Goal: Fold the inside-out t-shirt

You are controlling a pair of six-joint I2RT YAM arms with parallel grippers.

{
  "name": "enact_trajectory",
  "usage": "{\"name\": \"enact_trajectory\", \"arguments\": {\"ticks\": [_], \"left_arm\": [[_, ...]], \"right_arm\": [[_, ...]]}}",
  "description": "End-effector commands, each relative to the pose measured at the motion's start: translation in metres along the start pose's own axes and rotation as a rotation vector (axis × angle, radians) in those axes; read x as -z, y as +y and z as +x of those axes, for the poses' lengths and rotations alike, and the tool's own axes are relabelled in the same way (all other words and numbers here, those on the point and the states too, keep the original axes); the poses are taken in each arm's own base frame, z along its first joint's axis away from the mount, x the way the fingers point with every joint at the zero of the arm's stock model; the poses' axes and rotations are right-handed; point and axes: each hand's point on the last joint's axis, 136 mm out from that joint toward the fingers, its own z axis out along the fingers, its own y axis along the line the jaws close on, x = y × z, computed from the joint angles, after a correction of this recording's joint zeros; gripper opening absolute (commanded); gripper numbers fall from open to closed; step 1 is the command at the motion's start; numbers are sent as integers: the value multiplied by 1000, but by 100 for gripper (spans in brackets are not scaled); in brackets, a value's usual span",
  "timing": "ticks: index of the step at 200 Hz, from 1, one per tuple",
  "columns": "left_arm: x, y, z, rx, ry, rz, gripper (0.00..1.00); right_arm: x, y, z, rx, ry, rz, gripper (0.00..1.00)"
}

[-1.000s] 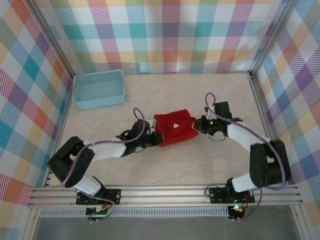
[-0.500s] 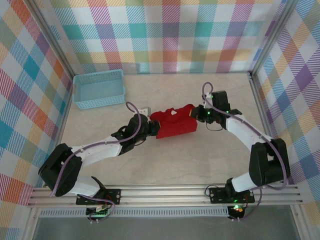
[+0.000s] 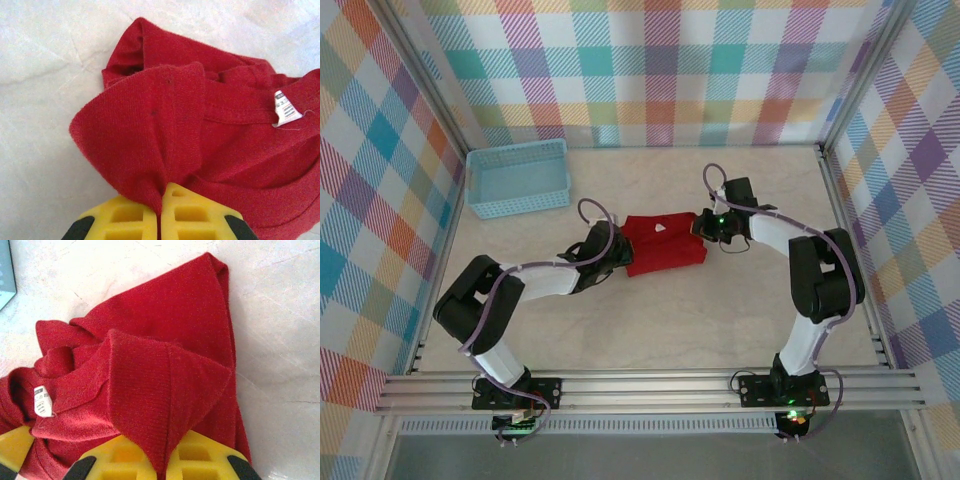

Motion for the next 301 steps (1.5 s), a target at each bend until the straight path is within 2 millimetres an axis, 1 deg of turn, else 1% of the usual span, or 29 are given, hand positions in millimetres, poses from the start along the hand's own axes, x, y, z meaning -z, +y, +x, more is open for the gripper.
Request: {"name": "enact_trajectory", "arguments": {"ticks": [1, 18, 28, 37, 46, 56, 67, 70, 80, 88, 97, 104, 117, 129, 134, 140, 148, 167, 184, 202, 212, 218, 229, 245, 275, 301], "left_arm": [[14, -12, -34, -25, -87, 23, 0], [23, -18, -50, -38, -140, 31, 0], [23, -21, -59, -34, -159, 29, 0], [19, -19, -66, -20, -168, 25, 0], [13, -17, -71, 0, -172, 23, 0], [3, -12, -75, 21, -171, 15, 0], [-11, -5, -78, 35, -156, -11, 0], [-18, 0, -78, 42, -144, -27, 1], [-39, 16, -73, 69, -92, -88, 1], [-54, 24, -68, 82, -61, -98, 1], [-69, 37, -61, 101, -20, -148, 3], [-77, 43, -56, 107, 10, -165, 4], [-85, 51, -48, 122, 40, -193, 6], [-87, 55, -45, 128, 46, -202, 8], [-87, 56, -45, 129, 48, -205, 9], [-86, 57, -45, 131, 52, -207, 11], [-83, 58, -46, 128, 51, -209, 15], [-73, 57, -53, 111, 46, -214, 31], [-60, 50, -65, 75, 39, -208, 37], [-42, 40, -81, 32, 15, -201, 46], [-38, 32, -89, 5, 10, -179, 52], [-37, 27, -92, -15, 17, -167, 54], [-42, 23, -96, -40, 31, -159, 54], [-51, 20, -102, -58, 38, -155, 55], [-76, 26, -108, -70, 74, -185, 57], [-96, 32, -109, -93, 103, -216, 57]], "right_arm": [[24, 23, -32, 127, -140, -26, 0], [36, 43, -41, 214, -197, -57, 0], [41, 49, -49, 237, -231, -60, 0], [41, 49, -57, 247, -255, -49, 0], [35, 43, -64, 236, -257, -17, 0], [26, 38, -71, 234, -248, -1, 0], [7, 27, -75, 214, -218, 31, 0], [2, 23, -77, 205, -209, 42, 0], [-15, 12, -80, 176, -165, 77, 0], [-30, 4, -82, 155, -129, 98, 0], [-44, -5, -84, 127, -90, 127, 0], [-53, -12, -84, 104, -64, 150, 0], [-66, -15, -87, 99, -35, 154, 0], [-73, -18, -87, 98, -18, 155, 6], [-73, -19, -89, 100, -19, 161, 10], [-74, -22, -89, 98, -16, 174, 17], [-71, -23, -90, 94, -20, 190, 24], [-57, -17, -94, 106, -53, 196, 38], [-38, -10, -99, 133, -85, 211, 46], [-15, 2, -106, 169, -118, 219, 53], [-7, 9, -109, 187, -137, 213, 54], [-4, 13, -110, 198, -143, 206, 55], [-3, 17, -113, 214, -146, 194, 56], [-9, 18, -118, 230, -127, 198, 56], [-24, 21, -127, 269, -103, 180, 56], [-43, 19, -131, 298, -75, 177, 57]]}}
